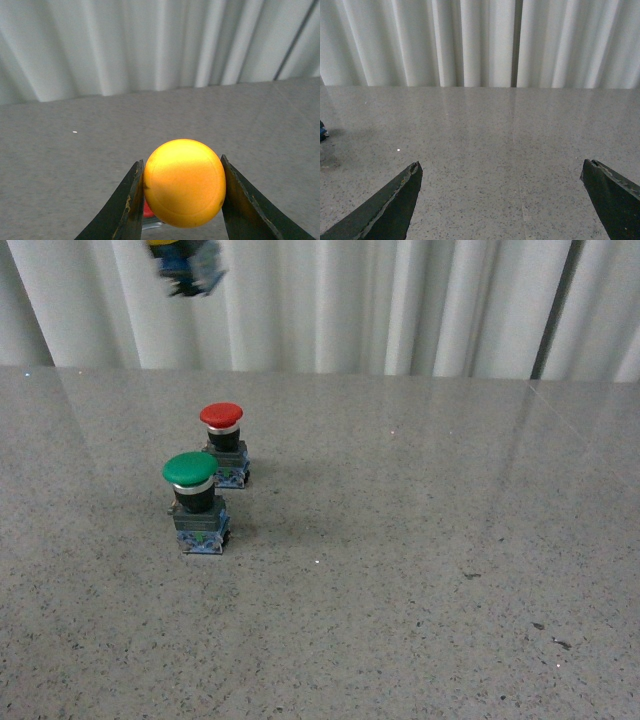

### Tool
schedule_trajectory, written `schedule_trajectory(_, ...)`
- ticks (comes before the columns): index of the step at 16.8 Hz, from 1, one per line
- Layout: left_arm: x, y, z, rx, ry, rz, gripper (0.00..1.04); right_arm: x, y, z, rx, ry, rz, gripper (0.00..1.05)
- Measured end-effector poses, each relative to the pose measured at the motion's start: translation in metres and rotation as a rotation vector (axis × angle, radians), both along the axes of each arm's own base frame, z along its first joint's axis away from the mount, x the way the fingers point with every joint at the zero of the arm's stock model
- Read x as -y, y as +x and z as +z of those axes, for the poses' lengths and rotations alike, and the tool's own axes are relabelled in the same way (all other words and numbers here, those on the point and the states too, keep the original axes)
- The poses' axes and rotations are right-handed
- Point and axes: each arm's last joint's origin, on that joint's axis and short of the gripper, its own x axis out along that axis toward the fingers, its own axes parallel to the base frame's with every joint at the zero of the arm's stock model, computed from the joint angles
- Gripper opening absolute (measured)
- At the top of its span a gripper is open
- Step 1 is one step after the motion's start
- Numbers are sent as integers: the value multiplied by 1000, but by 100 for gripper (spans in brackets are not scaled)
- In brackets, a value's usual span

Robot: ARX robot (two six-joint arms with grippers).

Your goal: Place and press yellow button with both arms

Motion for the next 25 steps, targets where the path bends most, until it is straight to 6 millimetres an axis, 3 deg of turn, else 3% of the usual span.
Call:
schedule_trajectory(3, 53, 26, -27, -102, -51, -47, 39, 0, 0, 0, 0, 0, 0, 98)
schedule_trajectory(5, 81, 37, -48, -171, -52, -77, 39, 0, 0, 0, 0, 0, 0, 98)
schedule_trajectory(7, 100, 44, -56, -205, -57, -93, 39, 0, 0, 0, 0, 0, 0, 98)
schedule_trajectory(9, 136, 40, -104, -333, -26, -131, 39, 0, 0, 0, 0, 0, 0, 98)
schedule_trajectory(10, 137, 44, -114, -357, -27, -121, 39, 0, 0, 0, 0, 0, 0, 98)
schedule_trajectory(16, 130, 50, -126, -404, -34, -65, 39, 0, 0, 0, 0, 0, 0, 98)
schedule_trajectory(25, 131, 51, -124, -428, -61, -86, 38, 0, 0, 0, 0, 0, 0, 98)
